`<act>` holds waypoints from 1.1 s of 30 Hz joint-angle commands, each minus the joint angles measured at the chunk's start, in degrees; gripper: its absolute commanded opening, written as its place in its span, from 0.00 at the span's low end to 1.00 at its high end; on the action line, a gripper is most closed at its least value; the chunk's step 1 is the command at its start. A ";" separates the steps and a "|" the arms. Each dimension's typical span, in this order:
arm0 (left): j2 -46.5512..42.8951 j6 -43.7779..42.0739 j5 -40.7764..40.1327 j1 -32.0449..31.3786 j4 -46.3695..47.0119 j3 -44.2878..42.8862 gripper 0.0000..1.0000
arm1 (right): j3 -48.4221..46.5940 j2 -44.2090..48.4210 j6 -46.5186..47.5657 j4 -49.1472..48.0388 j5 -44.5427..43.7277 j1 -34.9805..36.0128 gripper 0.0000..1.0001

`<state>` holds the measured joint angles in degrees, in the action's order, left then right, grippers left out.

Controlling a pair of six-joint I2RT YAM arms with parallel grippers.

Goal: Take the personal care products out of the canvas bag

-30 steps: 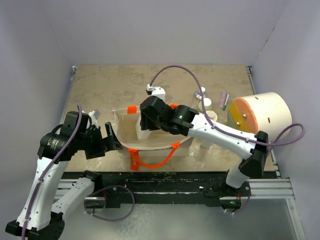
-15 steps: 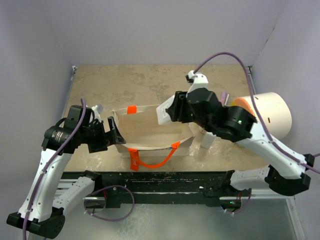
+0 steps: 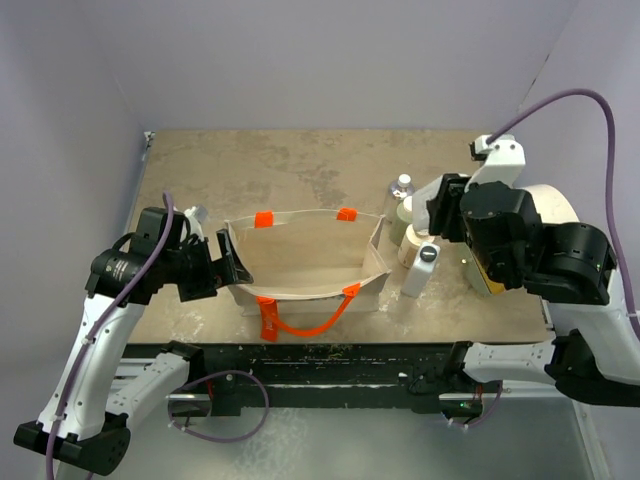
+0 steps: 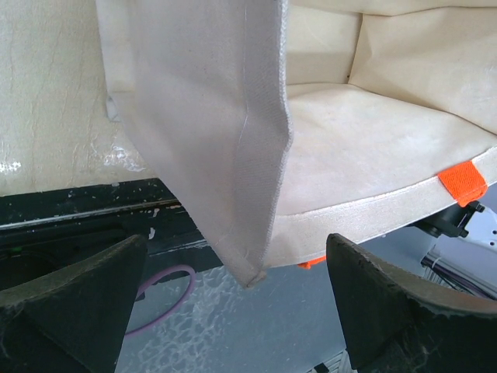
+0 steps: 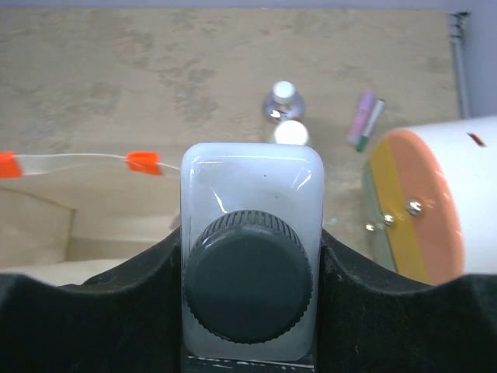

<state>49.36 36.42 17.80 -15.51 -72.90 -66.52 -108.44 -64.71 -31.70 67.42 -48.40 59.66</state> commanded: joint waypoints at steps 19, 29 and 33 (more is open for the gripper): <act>-0.59 0.64 0.87 -0.21 0.62 -0.73 1.00 | 28.35 11.13 -26.88 8.13 -7.34 -10.26 0.00; -0.36 0.31 0.87 -0.20 -0.86 -2.76 1.00 | 41.92 9.91 -46.47 7.38 -3.81 -11.01 0.00; -0.33 -0.24 0.72 -0.17 -1.25 -3.74 1.00 | 44.97 9.31 -52.35 7.17 -3.77 -11.03 0.00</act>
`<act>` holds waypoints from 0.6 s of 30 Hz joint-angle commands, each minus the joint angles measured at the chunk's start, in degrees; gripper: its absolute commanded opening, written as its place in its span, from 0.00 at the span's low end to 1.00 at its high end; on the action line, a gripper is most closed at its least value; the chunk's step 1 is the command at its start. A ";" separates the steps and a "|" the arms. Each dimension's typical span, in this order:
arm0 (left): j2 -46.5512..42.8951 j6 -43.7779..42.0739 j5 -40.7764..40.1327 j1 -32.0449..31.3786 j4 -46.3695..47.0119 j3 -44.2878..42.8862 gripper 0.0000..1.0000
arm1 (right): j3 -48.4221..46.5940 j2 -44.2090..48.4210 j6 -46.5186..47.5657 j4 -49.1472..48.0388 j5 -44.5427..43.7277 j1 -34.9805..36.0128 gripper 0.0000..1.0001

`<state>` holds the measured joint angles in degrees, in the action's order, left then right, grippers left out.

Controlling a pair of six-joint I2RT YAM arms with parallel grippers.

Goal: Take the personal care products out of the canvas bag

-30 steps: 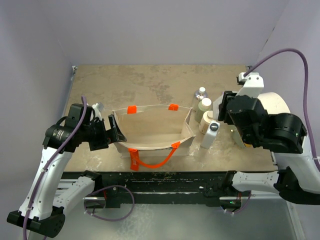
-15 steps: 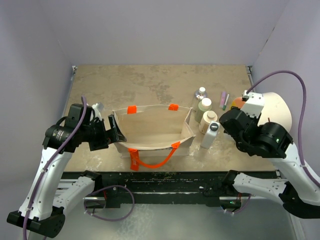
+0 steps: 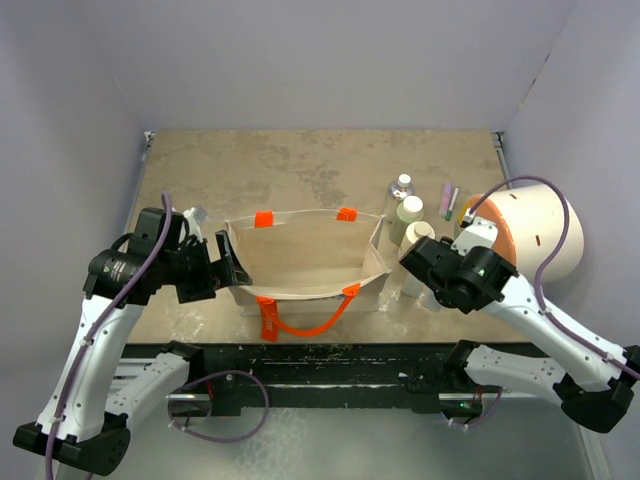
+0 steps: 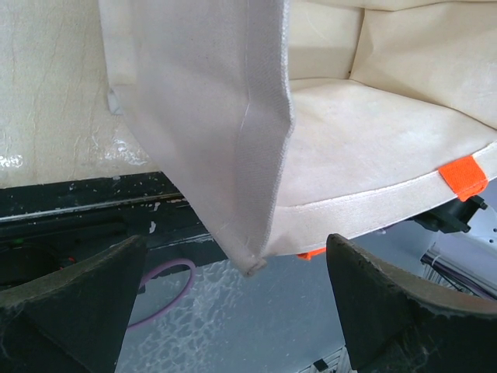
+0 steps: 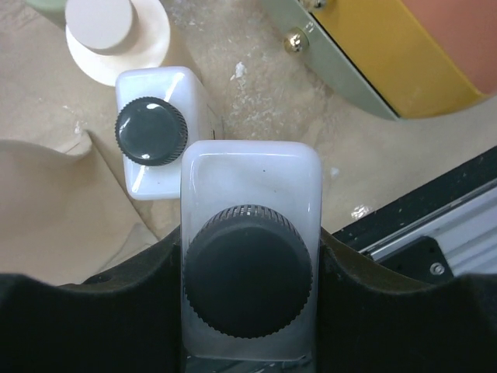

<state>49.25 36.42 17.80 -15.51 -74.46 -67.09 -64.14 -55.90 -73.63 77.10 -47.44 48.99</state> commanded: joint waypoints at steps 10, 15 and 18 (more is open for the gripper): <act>-0.15 -0.73 -0.11 -0.15 -0.19 -4.27 1.00 | 9.25 -0.07 -16.81 -5.56 -3.93 -0.39 0.01; 0.01 -0.59 -0.07 -0.21 0.20 -4.31 1.00 | 12.94 0.71 -16.75 -9.06 -3.01 -0.39 0.03; 0.31 -0.65 0.13 -0.15 0.45 -4.64 1.00 | 14.46 0.74 -16.55 -11.11 -2.93 -0.39 0.03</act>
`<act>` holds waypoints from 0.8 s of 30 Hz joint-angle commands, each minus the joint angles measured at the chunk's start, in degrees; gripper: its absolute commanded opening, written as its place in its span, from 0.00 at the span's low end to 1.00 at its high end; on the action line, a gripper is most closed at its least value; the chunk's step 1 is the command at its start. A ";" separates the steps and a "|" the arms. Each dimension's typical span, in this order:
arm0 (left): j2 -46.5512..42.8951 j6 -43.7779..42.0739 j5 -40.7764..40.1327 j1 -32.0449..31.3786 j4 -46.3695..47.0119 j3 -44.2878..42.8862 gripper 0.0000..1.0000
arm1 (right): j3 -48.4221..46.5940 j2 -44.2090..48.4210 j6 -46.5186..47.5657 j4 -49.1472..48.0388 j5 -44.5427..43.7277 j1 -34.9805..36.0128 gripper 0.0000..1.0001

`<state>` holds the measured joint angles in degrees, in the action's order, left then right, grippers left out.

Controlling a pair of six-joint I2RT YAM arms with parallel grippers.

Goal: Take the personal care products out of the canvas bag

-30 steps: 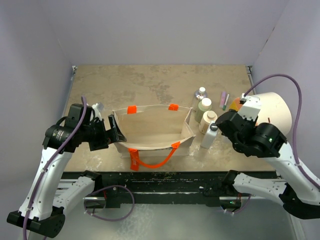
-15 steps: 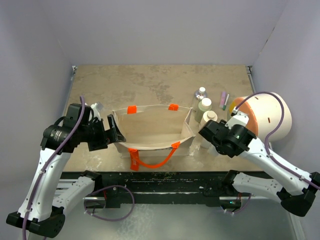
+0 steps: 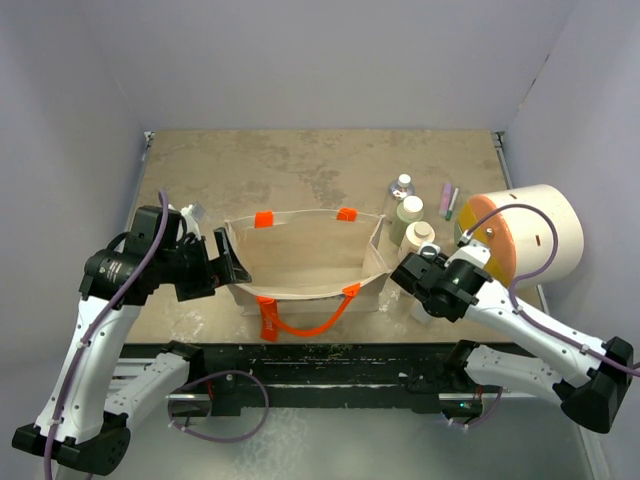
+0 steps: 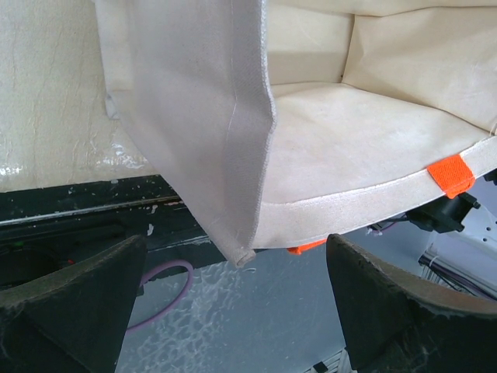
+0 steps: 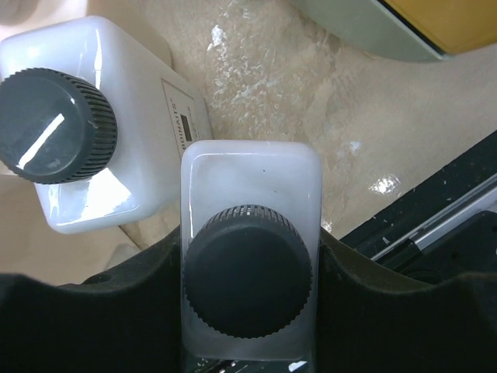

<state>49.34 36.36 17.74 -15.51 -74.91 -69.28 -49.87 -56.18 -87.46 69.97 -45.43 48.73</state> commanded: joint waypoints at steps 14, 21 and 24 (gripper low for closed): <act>-0.11 -0.33 0.02 -0.22 0.35 -2.72 1.00 | 3.00 -0.71 -1.20 -7.48 -3.18 -0.13 0.44; -0.79 0.19 -0.15 -0.21 0.00 -2.70 1.00 | 0.91 -0.49 -1.31 -3.07 -2.31 -0.12 0.85; -1.01 0.13 -0.74 -0.20 -0.25 -2.87 1.00 | -1.28 0.58 -1.57 0.40 -1.13 -0.11 0.92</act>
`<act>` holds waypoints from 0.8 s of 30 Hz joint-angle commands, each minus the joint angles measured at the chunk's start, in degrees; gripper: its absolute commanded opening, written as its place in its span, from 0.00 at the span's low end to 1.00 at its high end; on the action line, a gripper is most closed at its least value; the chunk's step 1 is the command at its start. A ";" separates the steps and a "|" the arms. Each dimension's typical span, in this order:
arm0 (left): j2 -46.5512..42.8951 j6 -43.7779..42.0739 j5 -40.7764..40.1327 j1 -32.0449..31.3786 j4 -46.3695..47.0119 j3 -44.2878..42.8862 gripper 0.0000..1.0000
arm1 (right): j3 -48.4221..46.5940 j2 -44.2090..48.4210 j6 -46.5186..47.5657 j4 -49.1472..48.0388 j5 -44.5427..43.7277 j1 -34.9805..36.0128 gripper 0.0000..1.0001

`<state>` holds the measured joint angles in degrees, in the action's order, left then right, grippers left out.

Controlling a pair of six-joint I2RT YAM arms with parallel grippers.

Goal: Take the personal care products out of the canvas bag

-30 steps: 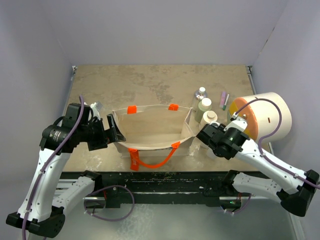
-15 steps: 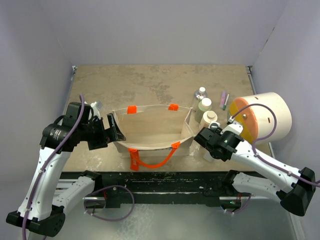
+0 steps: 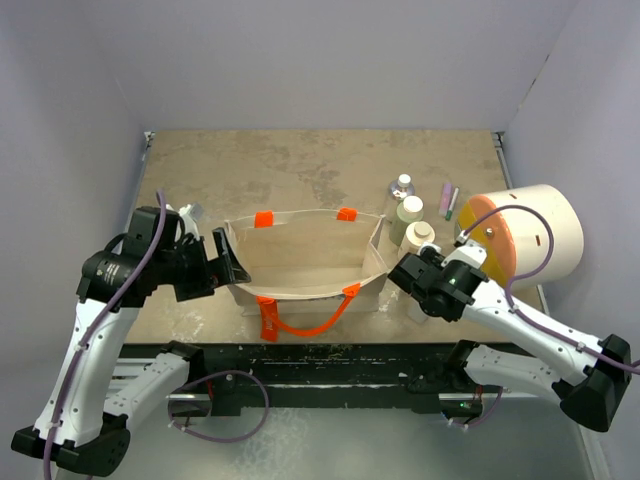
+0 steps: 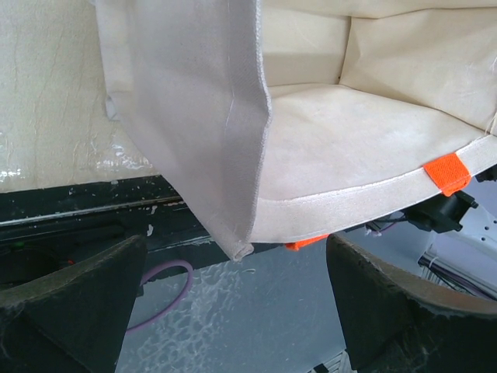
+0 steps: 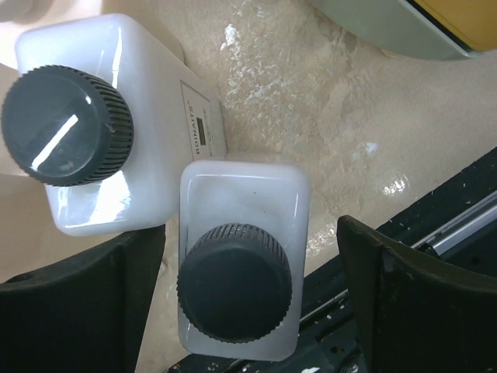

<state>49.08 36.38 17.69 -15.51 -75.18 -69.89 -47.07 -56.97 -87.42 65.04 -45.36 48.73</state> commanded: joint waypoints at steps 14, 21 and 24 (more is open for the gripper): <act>1.47 -3.10 -10.91 -0.20 -1.25 -17.24 1.00 | -33.90 2.72 27.52 8.57 -3.09 -0.04 1.00; 8.61 -8.35 -17.82 -0.19 -2.29 -40.39 0.99 | -54.53 1.89 51.55 -2.67 -0.34 -0.06 1.00; 11.32 -11.26 -19.97 -0.15 -2.47 -49.52 0.99 | -60.79 2.08 55.80 -6.44 2.65 -0.01 1.00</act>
<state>57.71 30.61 2.63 -15.53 -78.00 -109.60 -100.51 -55.48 -44.69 65.89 -45.04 48.73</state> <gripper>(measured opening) 0.995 0.998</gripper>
